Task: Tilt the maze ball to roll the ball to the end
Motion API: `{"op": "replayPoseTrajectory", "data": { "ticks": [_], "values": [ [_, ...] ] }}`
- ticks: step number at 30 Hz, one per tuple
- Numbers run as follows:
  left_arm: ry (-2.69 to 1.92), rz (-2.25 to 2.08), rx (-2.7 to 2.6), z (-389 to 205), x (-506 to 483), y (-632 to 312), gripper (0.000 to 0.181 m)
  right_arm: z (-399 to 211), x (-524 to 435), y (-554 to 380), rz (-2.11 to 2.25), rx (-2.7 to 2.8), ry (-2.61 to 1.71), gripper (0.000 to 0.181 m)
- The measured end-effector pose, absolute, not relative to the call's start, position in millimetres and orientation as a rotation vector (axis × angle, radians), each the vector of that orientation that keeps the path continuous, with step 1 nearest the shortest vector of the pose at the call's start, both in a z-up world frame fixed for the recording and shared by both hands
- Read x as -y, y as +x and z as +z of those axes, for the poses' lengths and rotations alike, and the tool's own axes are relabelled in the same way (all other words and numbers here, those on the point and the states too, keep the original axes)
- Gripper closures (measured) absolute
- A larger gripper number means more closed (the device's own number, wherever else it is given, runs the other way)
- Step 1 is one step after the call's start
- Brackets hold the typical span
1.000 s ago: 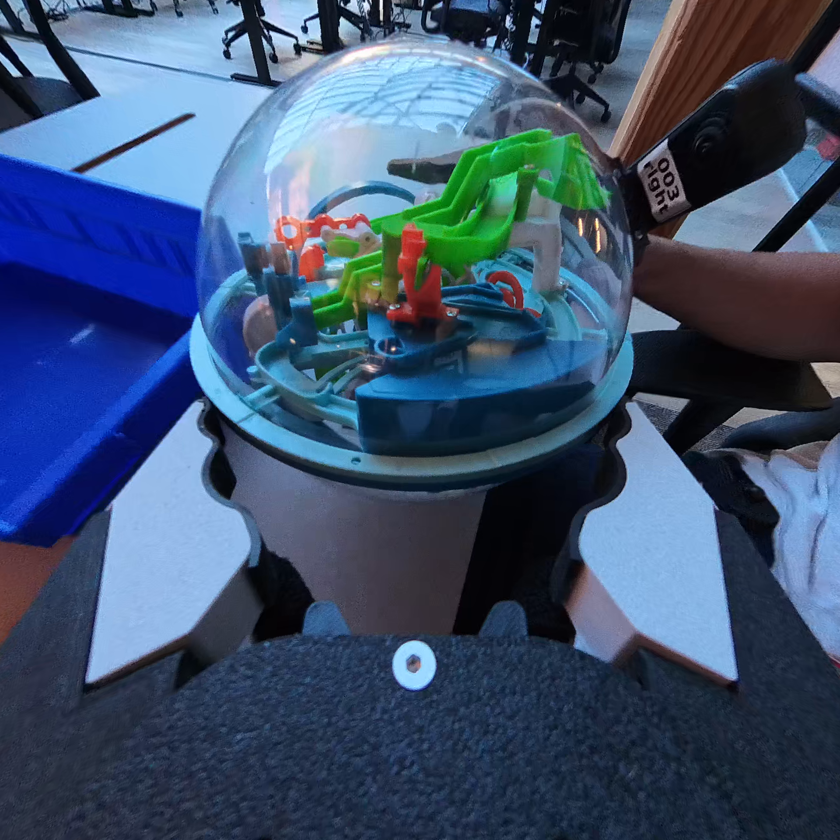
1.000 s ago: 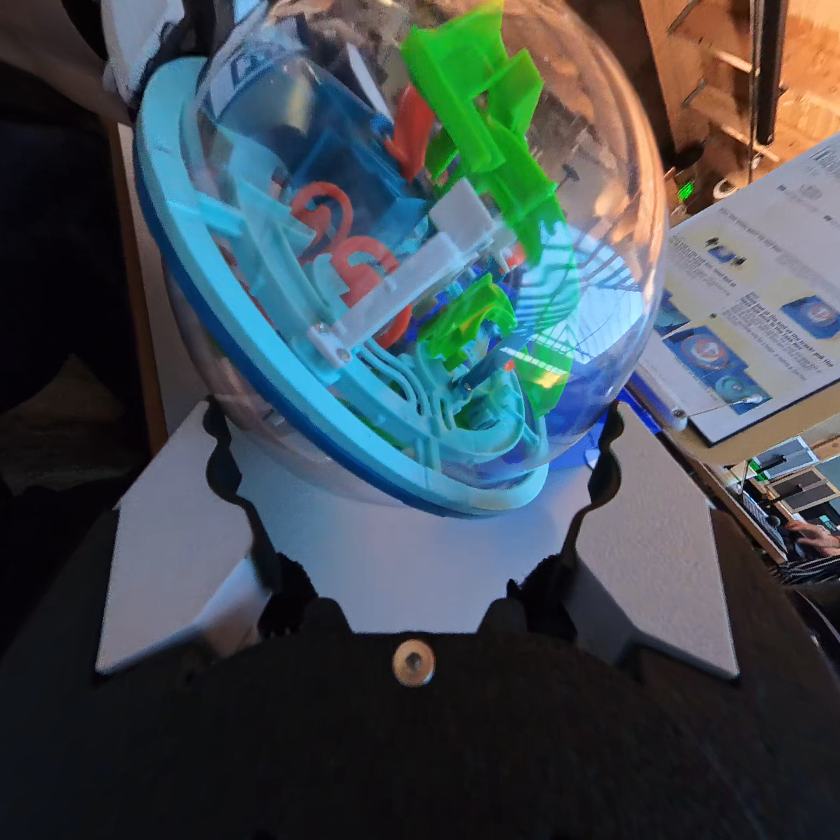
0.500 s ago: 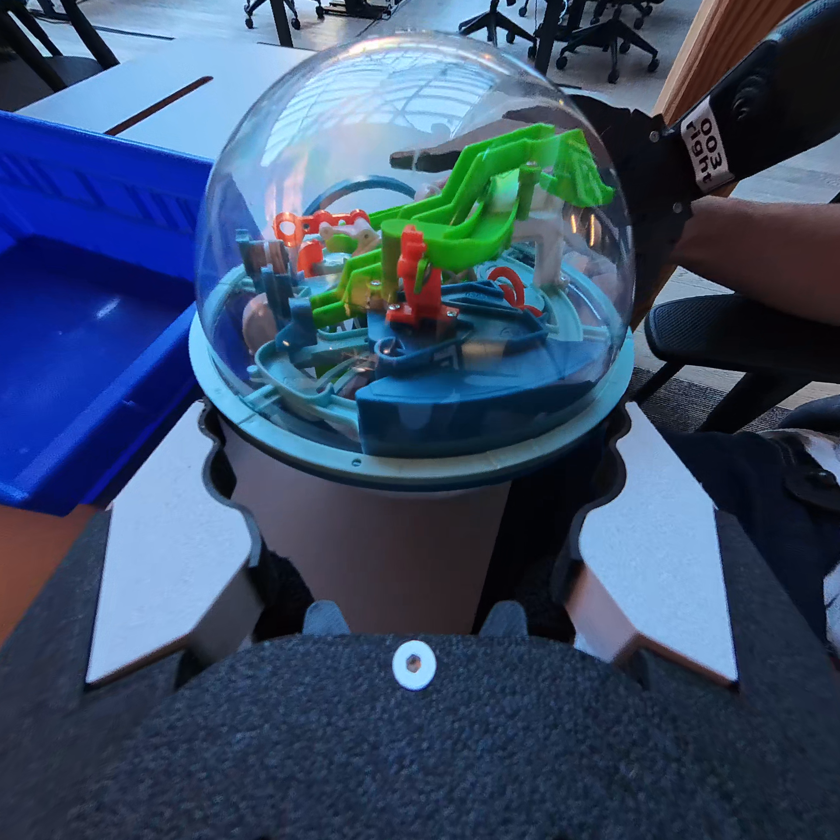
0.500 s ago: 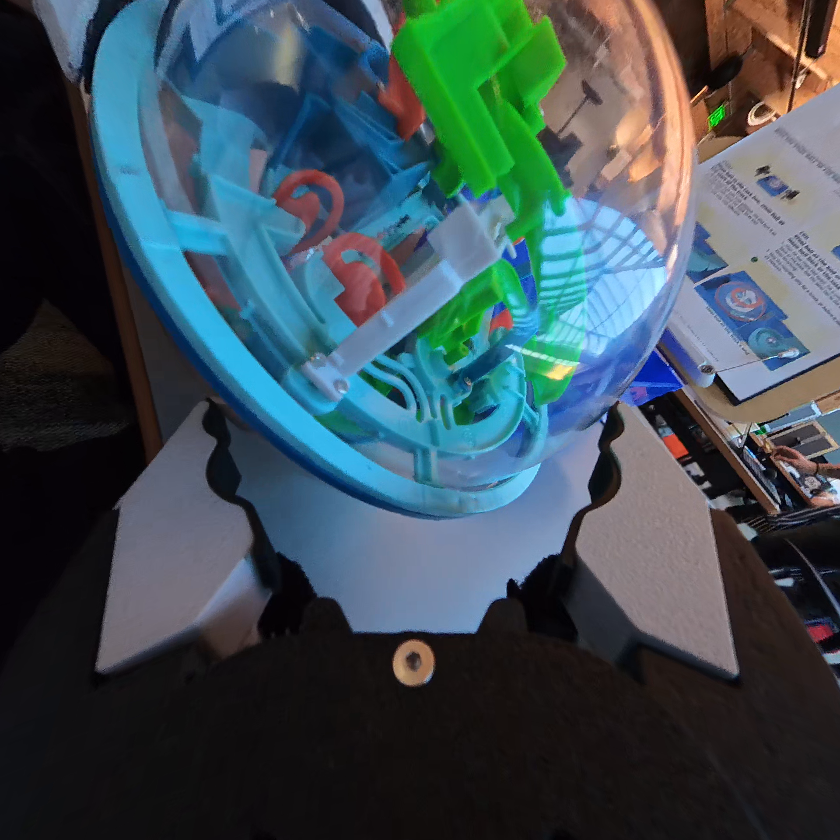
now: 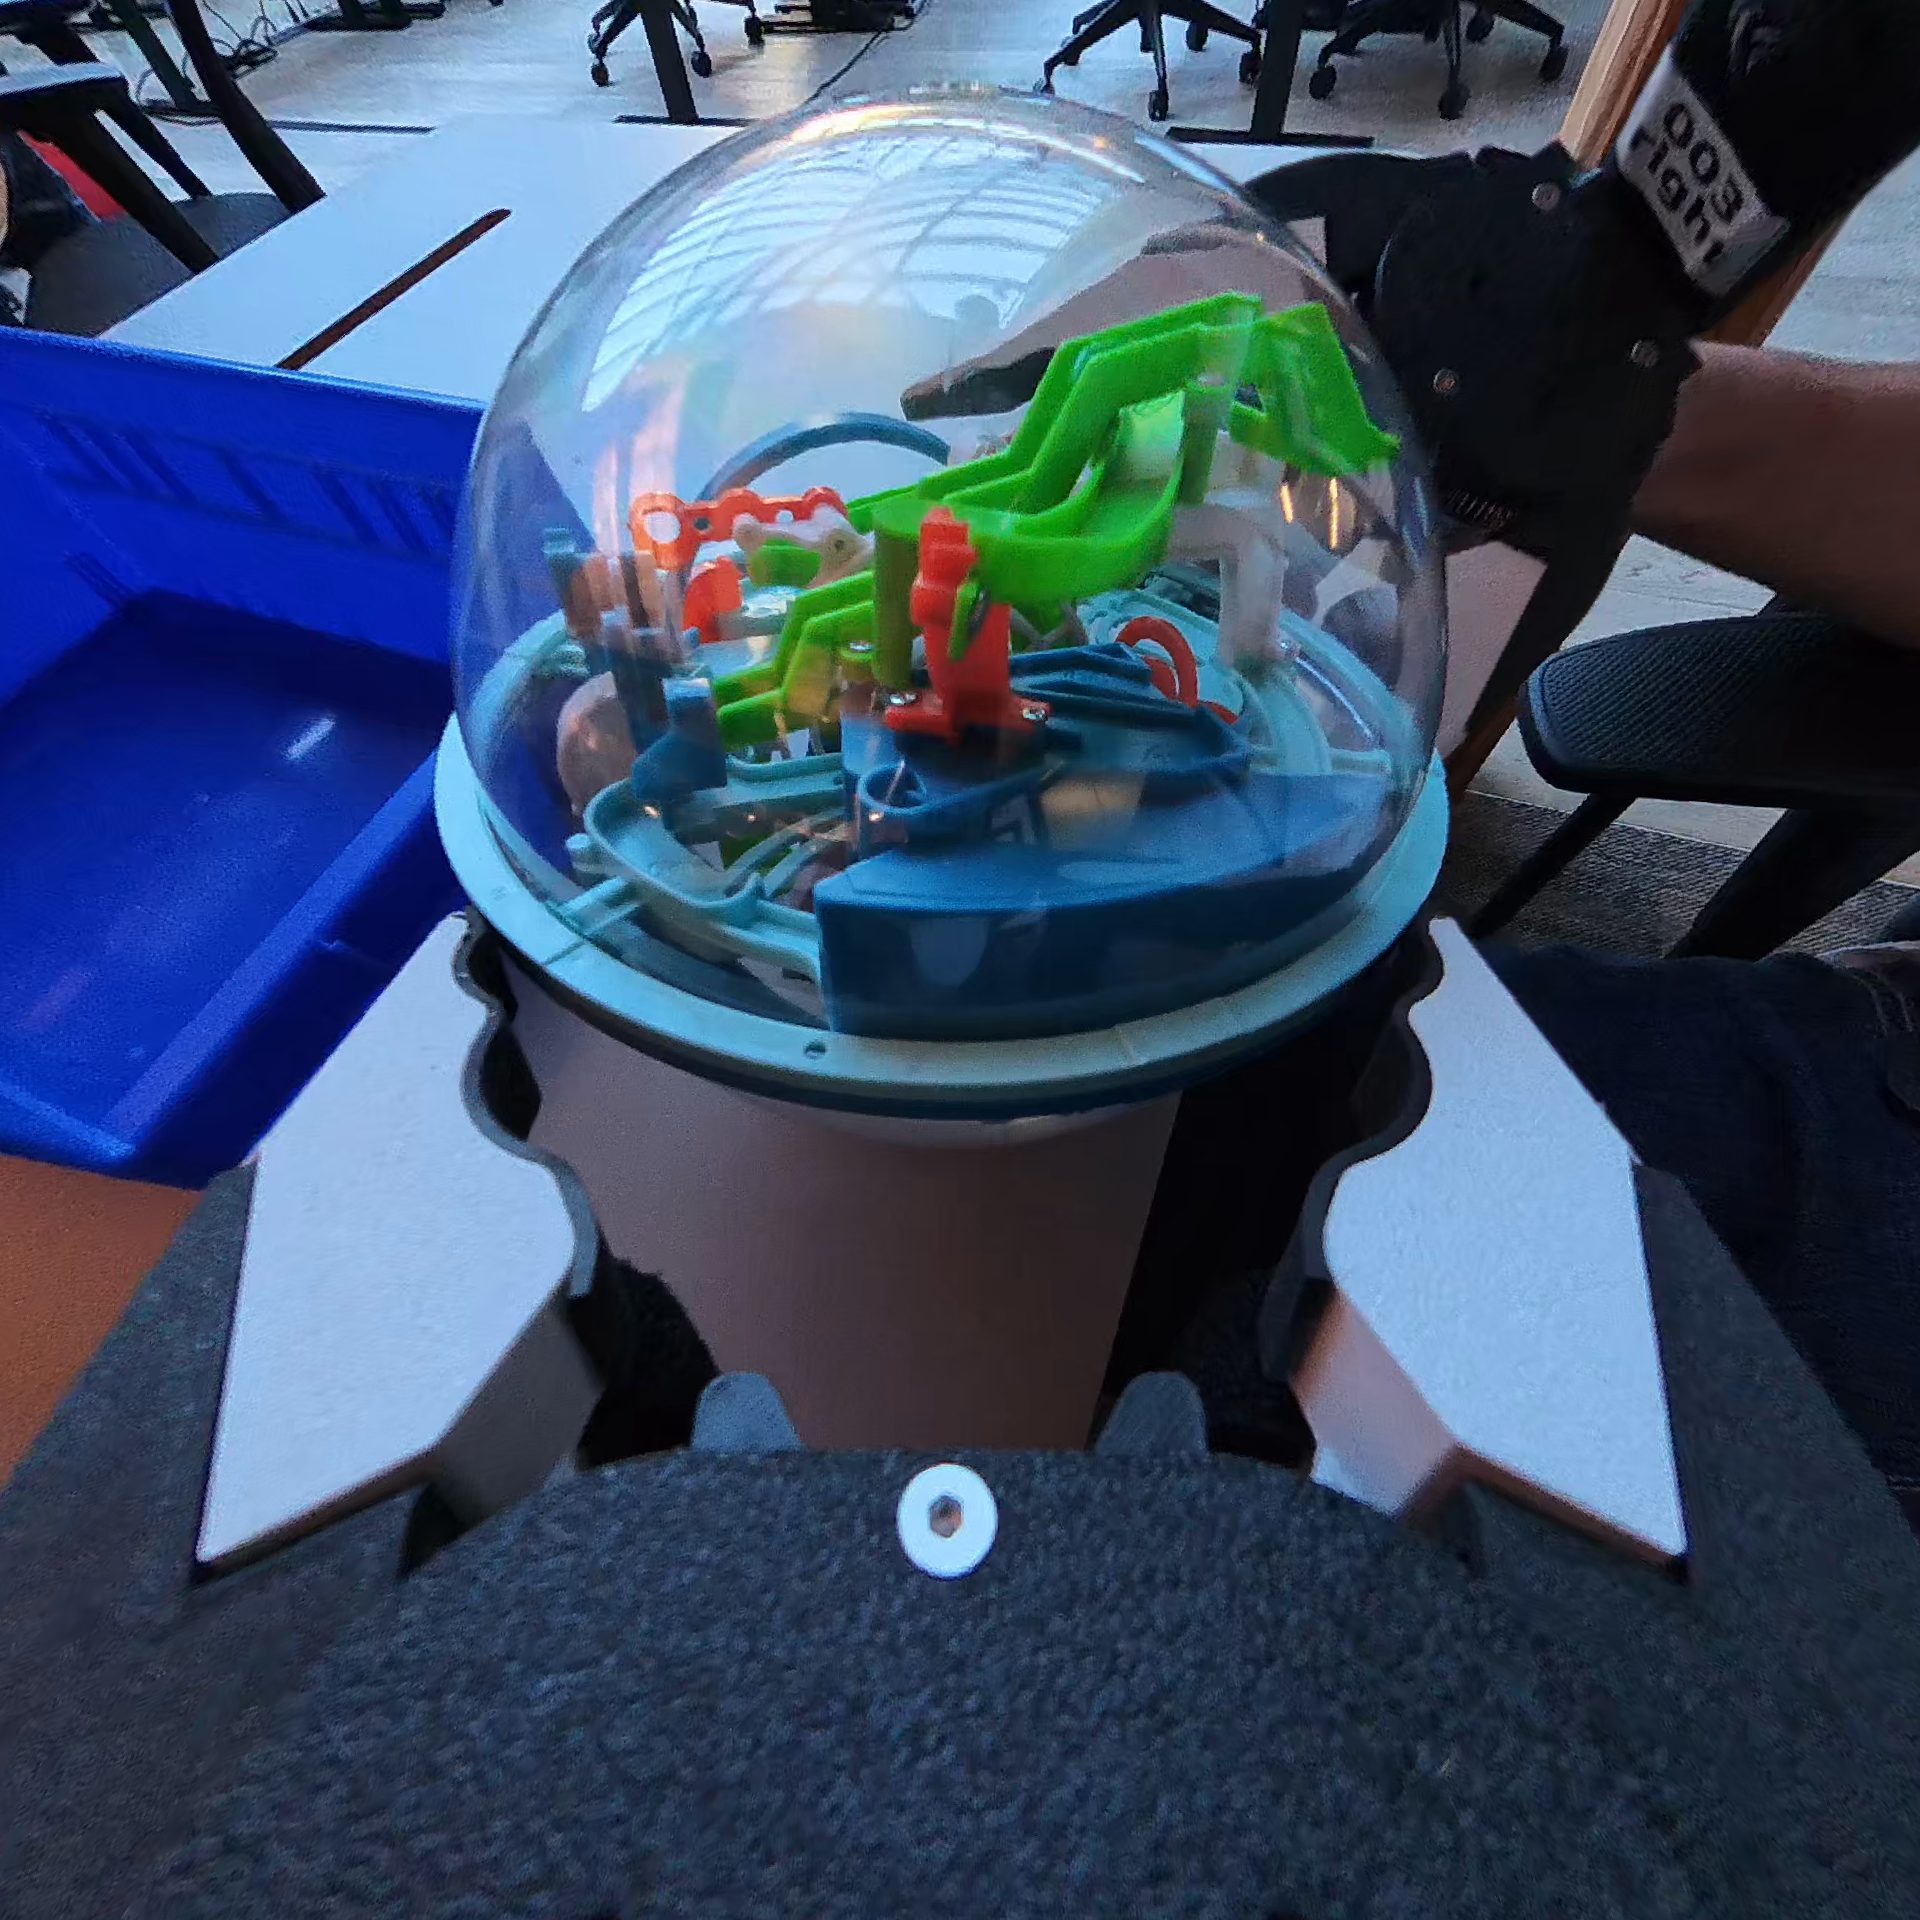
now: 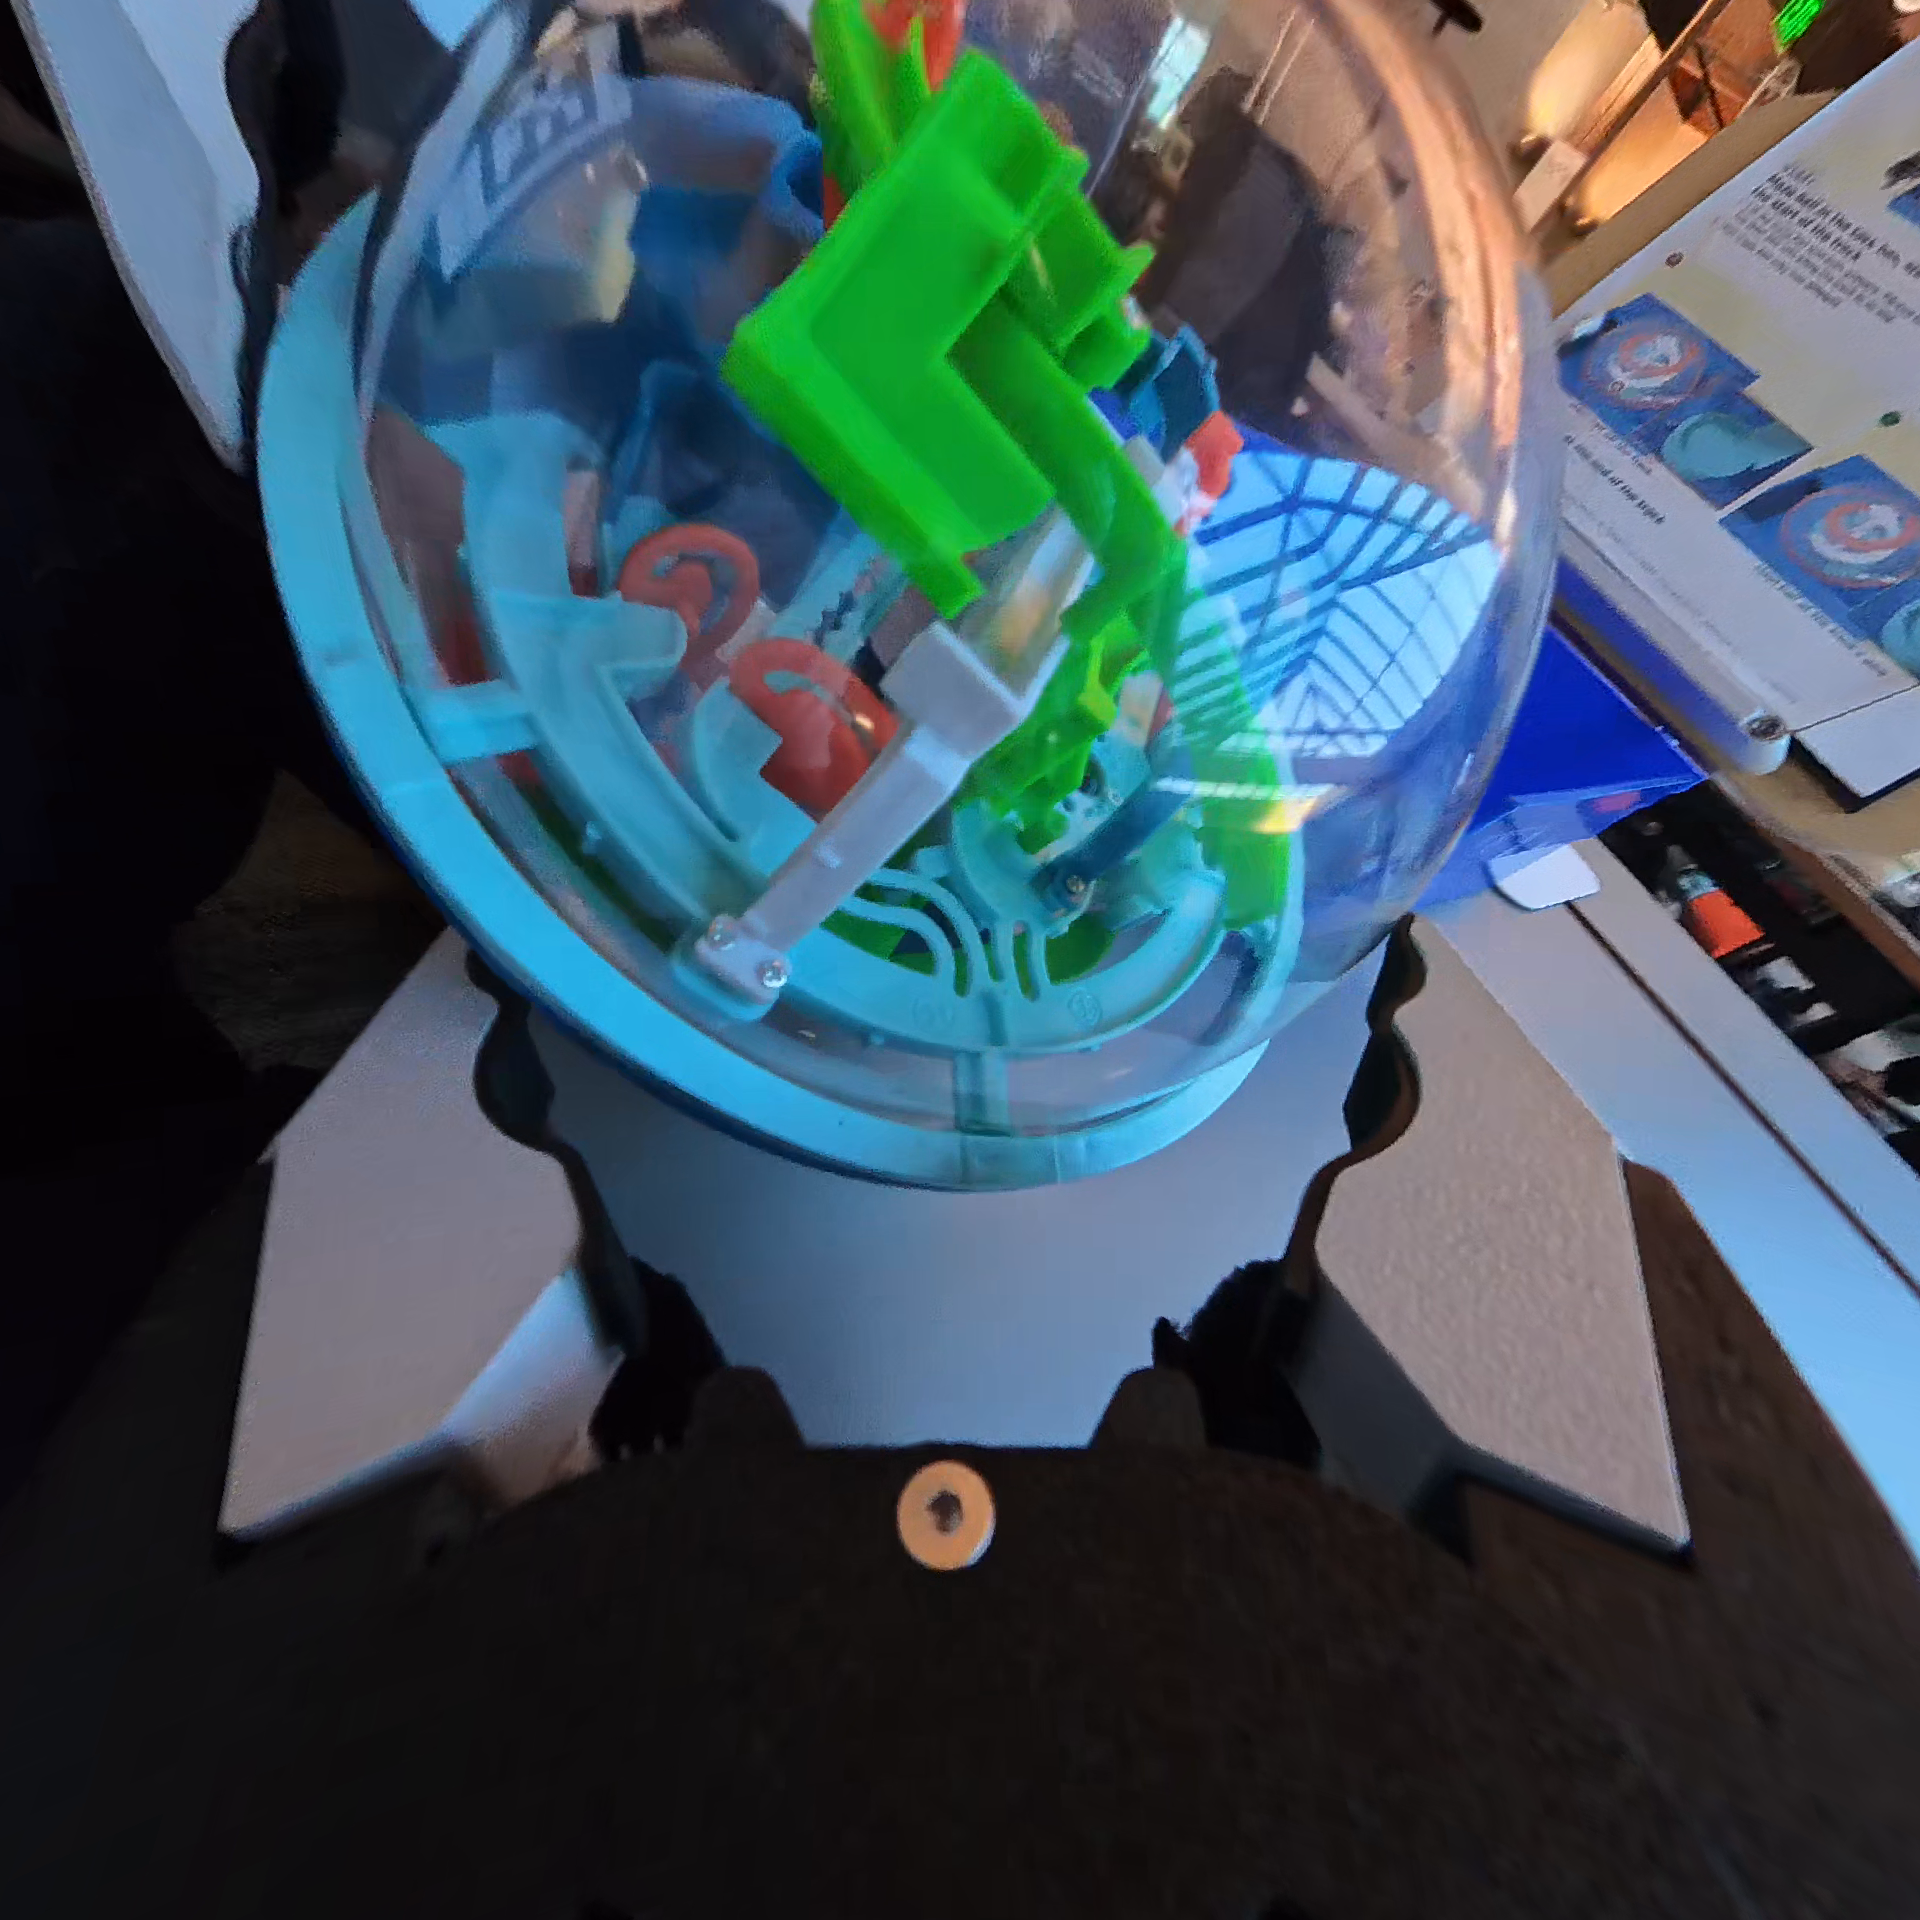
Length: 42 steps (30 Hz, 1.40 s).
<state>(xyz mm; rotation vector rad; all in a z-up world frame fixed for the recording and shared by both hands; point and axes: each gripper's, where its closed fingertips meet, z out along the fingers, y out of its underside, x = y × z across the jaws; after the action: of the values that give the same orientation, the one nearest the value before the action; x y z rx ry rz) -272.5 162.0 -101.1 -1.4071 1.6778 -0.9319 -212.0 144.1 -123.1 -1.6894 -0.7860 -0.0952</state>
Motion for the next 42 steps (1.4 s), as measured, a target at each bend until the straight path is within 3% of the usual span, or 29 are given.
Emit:
{"op": "replayPoseTrajectory", "data": {
  "ticks": [17, 28, 42],
  "values": [
    [-1.373, -0.933, -1.687, -100.6, -155.9, -272.6, 0.023, -115.6, -122.0, -216.7, 0.117, 0.792, -1.771, 0.026],
    [-1.361, -0.875, -1.648, -103.9, -153.9, -271.7, 0.024, -73.8, -126.6, -221.6, 0.540, 0.466, -1.748, 0.030],
    [-1.321, -0.929, -1.582, -97.5, -144.4, -271.7, 0.031, -77.3, -131.3, -215.5, 0.519, 0.427, -1.803, 0.027]
  ]
}}
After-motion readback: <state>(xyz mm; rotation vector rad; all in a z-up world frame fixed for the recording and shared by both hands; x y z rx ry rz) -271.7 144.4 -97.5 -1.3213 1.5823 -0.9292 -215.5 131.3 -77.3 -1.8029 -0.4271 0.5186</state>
